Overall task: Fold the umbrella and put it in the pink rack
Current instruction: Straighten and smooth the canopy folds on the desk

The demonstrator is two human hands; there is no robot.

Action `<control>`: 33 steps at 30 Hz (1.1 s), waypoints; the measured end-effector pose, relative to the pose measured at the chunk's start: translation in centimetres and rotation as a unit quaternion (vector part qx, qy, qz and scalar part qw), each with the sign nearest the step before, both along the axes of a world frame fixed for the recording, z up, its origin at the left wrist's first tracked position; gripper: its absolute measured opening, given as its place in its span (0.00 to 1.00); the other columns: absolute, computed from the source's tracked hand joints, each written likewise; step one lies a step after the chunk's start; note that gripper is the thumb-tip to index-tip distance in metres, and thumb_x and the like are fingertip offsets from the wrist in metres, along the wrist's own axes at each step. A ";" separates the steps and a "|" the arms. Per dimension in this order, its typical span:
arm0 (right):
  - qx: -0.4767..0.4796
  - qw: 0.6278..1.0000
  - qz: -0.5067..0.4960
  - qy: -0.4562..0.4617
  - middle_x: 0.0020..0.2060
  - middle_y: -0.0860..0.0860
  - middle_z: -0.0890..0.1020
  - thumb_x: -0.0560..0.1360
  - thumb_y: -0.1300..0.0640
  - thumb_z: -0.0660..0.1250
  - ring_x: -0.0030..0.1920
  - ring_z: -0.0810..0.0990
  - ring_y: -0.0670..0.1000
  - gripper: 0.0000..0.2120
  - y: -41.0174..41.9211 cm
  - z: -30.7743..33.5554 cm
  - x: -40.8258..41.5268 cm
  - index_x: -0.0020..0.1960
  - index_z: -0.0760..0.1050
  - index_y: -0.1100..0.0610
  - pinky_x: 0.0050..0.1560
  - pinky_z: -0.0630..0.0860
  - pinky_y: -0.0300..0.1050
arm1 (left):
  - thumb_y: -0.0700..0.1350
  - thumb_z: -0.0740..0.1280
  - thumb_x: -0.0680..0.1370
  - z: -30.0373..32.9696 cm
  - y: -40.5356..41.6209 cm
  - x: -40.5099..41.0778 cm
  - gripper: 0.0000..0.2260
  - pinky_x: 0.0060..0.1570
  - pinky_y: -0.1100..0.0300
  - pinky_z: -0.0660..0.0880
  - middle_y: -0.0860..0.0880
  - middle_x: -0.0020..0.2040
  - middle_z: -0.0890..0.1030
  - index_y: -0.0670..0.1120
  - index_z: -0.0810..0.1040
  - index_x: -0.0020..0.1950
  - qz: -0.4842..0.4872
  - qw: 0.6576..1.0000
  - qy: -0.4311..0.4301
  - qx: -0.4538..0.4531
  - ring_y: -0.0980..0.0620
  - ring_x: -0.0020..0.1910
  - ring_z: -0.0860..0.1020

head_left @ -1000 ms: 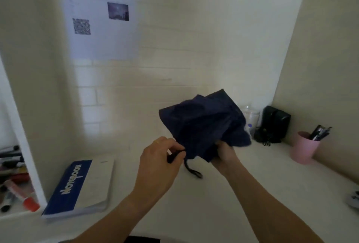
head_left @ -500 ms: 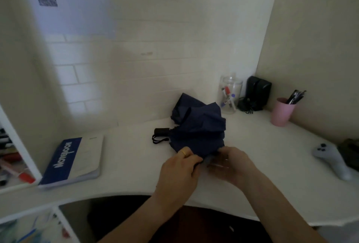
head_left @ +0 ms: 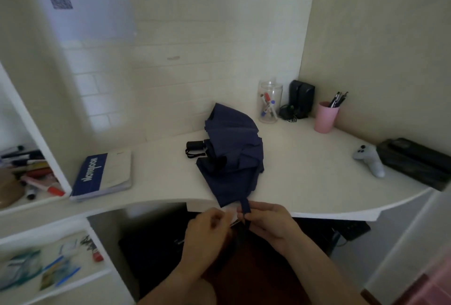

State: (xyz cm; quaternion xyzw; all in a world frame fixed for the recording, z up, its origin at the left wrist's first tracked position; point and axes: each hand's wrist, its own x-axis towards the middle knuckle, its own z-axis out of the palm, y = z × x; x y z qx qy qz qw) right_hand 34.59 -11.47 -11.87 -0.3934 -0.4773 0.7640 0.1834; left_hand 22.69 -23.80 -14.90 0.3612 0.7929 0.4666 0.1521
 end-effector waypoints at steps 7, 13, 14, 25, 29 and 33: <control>0.021 0.999 0.035 0.003 0.50 0.61 0.87 0.75 0.75 0.63 0.54 0.85 0.59 0.15 -2.4 -0.6 1.9 0.55 0.83 0.63 0.54 0.82 0.49 | 0.50 0.75 0.76 1.9 3.4 -1.1 0.15 0.44 0.56 0.82 0.43 0.49 0.88 0.41 0.82 0.57 0.058 0.877 -0.471 0.081 0.46 0.49 0.86; 0.231 0.945 0.079 -0.216 0.42 0.53 0.88 0.70 0.69 0.68 0.41 0.85 0.50 0.14 -0.7 -3.3 3.6 0.52 0.84 0.58 0.42 0.80 0.42 | 0.50 0.73 0.78 1.6 3.0 -2.3 0.10 0.41 0.56 0.83 0.48 0.41 0.88 0.43 0.83 0.51 0.078 0.963 -0.252 0.052 0.50 0.37 0.86; 0.285 0.931 0.028 -0.227 0.41 0.50 0.88 0.70 0.64 0.71 0.42 0.85 0.49 0.11 0.6 -2.9 3.3 0.50 0.85 0.54 0.46 0.82 0.46 | 0.54 0.73 0.77 1.9 3.2 -3.5 0.12 0.43 0.53 0.84 0.50 0.40 0.87 0.47 0.83 0.50 0.103 0.982 -0.153 0.038 0.51 0.36 0.85; 0.339 0.917 -0.030 -0.210 0.42 0.54 0.87 0.63 0.59 0.77 0.43 0.84 0.54 0.20 10.8 -0.4 -5.7 0.53 0.77 0.55 0.47 0.83 0.52 | 0.48 0.73 0.77 0.1 8.5 -13.7 0.17 0.56 0.62 0.67 0.46 0.62 0.81 0.45 0.80 0.65 -0.002 0.974 0.220 -0.054 0.47 0.61 0.77; 0.354 0.916 -0.032 -0.188 0.38 0.51 0.87 0.65 0.59 0.80 0.38 0.84 0.53 0.17 12.1 -0.3 -4.9 0.51 0.80 0.53 0.43 0.84 0.52 | 0.48 0.75 0.74 0.6 7.1 -13.7 0.14 0.56 0.65 0.70 0.50 0.57 0.78 0.49 0.81 0.59 0.014 0.958 0.285 0.029 0.51 0.57 0.76; 0.371 0.917 -0.041 -0.138 0.49 0.47 0.83 0.67 0.58 0.80 0.43 0.85 0.54 0.22 13.5 1.4 -6.0 0.58 0.77 0.51 0.33 0.78 0.41 | 0.64 0.76 0.68 2.8 8.6 -10.5 0.18 0.43 0.71 0.71 0.57 0.48 0.76 0.53 0.81 0.49 -0.020 0.987 0.151 0.056 0.59 0.45 0.76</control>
